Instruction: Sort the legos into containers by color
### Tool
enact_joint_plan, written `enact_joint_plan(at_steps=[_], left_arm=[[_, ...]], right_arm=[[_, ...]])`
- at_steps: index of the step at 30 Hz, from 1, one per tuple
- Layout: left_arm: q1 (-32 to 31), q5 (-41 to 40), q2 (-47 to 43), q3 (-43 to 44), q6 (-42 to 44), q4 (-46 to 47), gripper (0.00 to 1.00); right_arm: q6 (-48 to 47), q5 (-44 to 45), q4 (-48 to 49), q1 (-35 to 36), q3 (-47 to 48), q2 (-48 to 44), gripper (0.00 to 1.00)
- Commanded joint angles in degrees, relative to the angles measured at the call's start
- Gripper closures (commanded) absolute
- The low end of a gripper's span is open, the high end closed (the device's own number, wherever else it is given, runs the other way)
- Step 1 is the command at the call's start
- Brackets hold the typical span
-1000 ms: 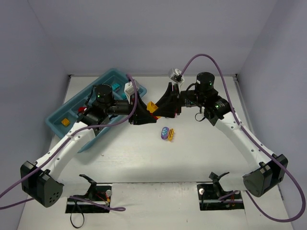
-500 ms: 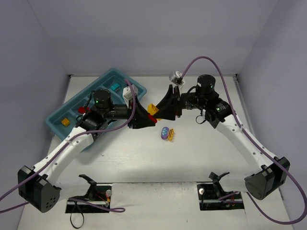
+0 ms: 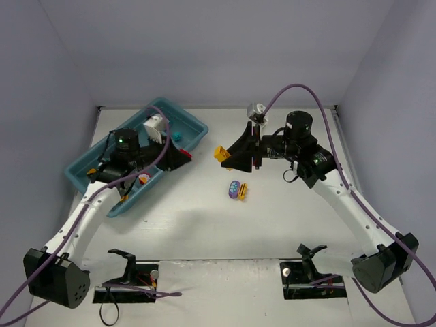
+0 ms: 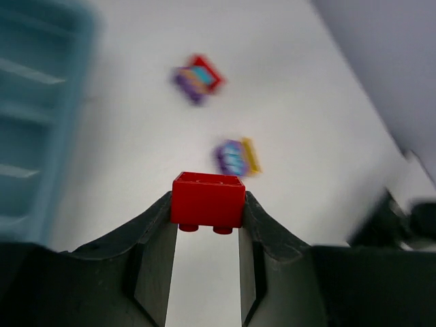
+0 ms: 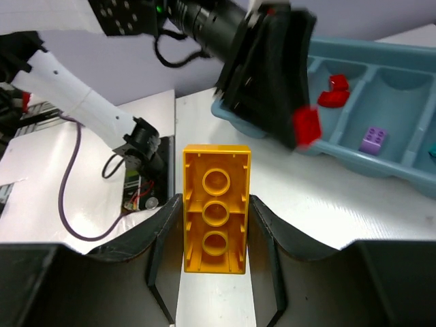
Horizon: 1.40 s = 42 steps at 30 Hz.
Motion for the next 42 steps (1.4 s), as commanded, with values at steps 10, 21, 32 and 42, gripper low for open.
enact_joint_plan(at_steps=[10,21,32,42], left_arm=[[14.3,-47.9,11.0,8.2,-3.4,-17.8,0.90],[20.7,-45.9,23.6,16.2,-3.1,-19.5,0.40],[14.0,-27.7,8.8,16.9,-12.3,-23.7,0.35],[-6.7,-21.1,-0.3,15.5,-26.7,-20.3,0.31]], right_arm=[[-1.8,8.7,1.5,-0.5,-6.3,-5.4,1.00],[-4.3,9.5,-0.2,-0.4,-8.4,-4.2,1.00],[-9.7,12.4,-1.1,2.5,-6.5,0.2,1.00],[-15.3,17.7,-3.0,8.7,-3.0,4.4,1.00]])
